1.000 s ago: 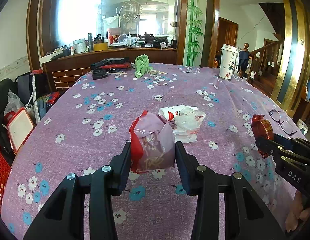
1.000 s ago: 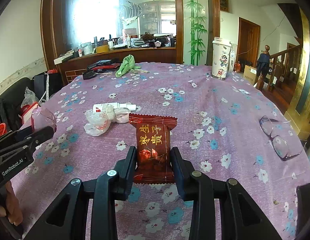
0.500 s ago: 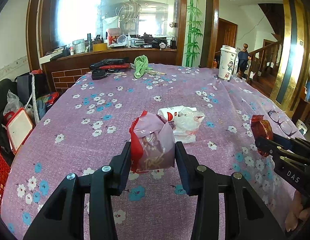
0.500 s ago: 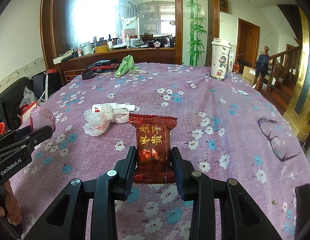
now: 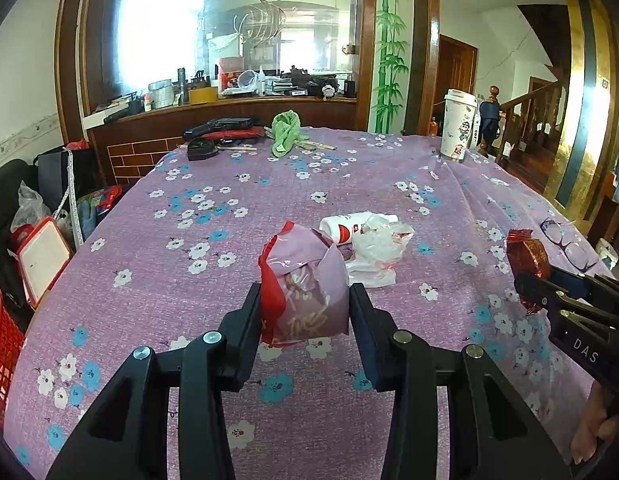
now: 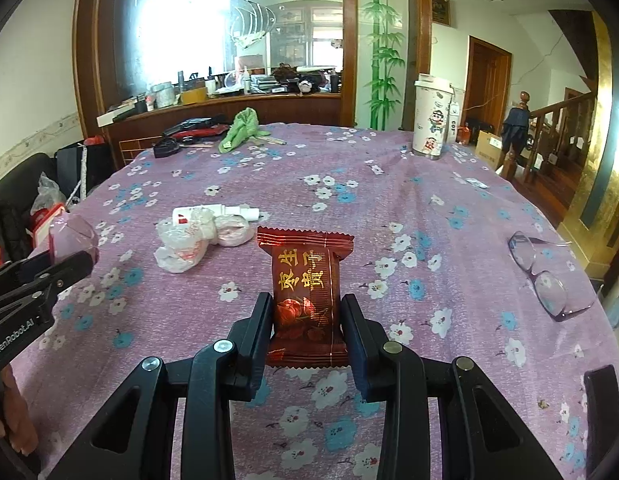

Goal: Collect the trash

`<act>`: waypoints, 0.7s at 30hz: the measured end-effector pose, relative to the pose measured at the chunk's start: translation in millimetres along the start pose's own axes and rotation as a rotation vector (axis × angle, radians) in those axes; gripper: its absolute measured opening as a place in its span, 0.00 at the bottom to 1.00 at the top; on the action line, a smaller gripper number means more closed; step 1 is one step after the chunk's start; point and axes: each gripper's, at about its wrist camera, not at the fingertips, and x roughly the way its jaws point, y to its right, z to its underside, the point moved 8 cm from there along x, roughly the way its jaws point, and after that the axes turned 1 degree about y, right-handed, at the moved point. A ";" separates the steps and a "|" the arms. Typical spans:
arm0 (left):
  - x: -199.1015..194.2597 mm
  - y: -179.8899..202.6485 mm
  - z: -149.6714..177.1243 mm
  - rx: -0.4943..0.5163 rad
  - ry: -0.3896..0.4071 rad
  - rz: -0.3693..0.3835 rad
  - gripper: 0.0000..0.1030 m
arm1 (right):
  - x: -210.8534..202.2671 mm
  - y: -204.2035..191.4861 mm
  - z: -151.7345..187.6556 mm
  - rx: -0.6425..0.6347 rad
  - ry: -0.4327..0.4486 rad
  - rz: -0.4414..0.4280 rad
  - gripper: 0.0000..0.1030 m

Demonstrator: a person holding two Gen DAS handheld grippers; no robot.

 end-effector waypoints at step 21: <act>-49.7 -23.9 2.1 -0.002 0.049 -0.002 0.39 | -62.1 -45.3 11.5 -0.092 0.018 0.065 0.36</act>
